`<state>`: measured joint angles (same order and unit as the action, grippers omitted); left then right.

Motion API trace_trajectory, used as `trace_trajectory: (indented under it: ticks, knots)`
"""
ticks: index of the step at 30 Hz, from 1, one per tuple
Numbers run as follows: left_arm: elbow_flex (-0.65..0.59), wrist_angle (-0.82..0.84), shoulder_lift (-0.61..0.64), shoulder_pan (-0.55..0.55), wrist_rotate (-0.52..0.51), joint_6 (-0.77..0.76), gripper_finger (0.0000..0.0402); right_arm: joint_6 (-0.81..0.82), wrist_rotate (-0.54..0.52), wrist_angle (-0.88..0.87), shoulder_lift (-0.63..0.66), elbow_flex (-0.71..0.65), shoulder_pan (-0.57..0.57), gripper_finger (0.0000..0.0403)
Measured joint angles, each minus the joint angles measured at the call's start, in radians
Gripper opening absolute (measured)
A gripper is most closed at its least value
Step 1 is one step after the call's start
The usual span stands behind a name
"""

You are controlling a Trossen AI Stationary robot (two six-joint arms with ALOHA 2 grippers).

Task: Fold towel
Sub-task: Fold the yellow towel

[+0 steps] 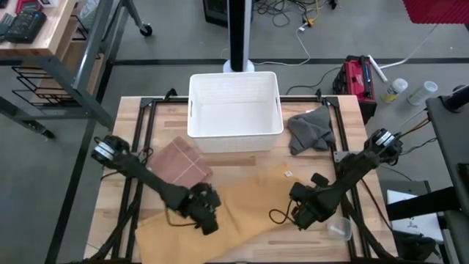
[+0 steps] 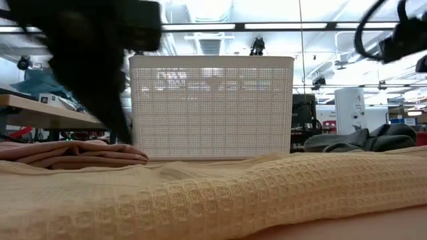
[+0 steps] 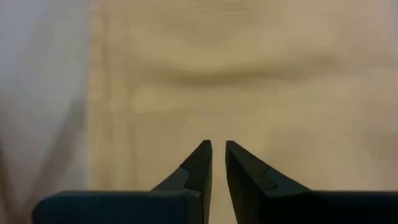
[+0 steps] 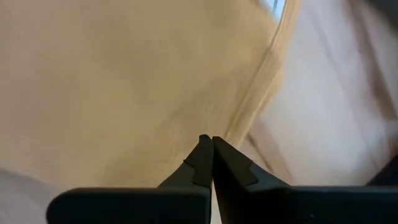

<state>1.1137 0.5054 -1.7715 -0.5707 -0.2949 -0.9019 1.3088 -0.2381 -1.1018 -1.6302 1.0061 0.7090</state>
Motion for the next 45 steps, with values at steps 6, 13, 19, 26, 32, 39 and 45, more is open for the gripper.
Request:
trace_trajectory:
  ticks: [6, 13, 19, 26, 32, 39, 45]
  knots:
    - [0.001, 0.022, 0.018, -0.144, 0.034, -0.176, 0.0036, -0.072, -0.112, 0.132, 0.009, 0.0, -0.056, 0.0]
    - [-0.022, 0.022, -0.025, -0.305, 0.049, -0.416, 0.0036, -0.25, -0.111, 0.273, -0.022, 0.0, -0.176, 0.0]
    - [-0.073, 0.019, -0.043, -0.337, 0.053, -0.524, 0.0036, -0.299, -0.036, 0.269, -0.03, -0.009, -0.228, 0.0]
    - [-0.093, 0.051, -0.037, -0.301, 0.042, -0.453, 0.0018, -0.255, 0.131, 0.272, -0.03, -0.068, -0.2, 0.0]
    - [-0.107, 0.045, -0.027, -0.281, 0.063, -0.413, 0.0001, -0.184, 0.227, 0.276, -0.027, -0.112, -0.112, 0.0]
    - [-0.071, 0.06, 0.023, -0.282, 0.086, -0.346, 0.0013, -0.148, 0.273, 0.277, -0.028, -0.074, -0.008, 0.0]
    - [-0.039, 0.094, 0.107, -0.287, 0.081, -0.303, 0.0007, -0.206, 0.169, 0.27, -0.002, 0.0, 0.007, 0.0]
